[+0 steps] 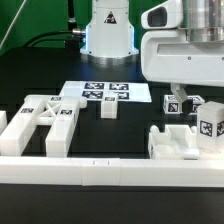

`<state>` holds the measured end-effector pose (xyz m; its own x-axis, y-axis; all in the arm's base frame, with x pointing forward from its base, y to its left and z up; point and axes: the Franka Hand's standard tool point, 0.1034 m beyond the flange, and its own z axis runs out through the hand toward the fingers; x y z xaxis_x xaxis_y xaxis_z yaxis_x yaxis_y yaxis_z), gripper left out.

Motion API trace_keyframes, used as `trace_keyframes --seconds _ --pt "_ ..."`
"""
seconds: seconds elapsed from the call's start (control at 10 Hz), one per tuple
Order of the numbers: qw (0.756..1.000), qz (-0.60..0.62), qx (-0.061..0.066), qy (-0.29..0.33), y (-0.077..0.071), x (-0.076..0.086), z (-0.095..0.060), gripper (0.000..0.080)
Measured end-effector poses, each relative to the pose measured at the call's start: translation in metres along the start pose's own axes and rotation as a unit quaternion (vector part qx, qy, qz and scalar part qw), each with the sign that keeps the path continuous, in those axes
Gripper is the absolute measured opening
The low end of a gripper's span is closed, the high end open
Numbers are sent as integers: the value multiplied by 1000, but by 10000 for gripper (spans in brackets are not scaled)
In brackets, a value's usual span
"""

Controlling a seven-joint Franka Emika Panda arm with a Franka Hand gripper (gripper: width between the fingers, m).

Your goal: Assemble chair

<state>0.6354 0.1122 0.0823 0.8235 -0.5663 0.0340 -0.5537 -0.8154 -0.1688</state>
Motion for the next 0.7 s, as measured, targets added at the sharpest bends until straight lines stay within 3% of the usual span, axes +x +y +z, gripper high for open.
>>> trace_keyframes --seconds 0.4,0.7 --pt "982 -191 -9 4 -1 1 -1 649" --pt "939 -343 -19 5 -2 0 0 649"
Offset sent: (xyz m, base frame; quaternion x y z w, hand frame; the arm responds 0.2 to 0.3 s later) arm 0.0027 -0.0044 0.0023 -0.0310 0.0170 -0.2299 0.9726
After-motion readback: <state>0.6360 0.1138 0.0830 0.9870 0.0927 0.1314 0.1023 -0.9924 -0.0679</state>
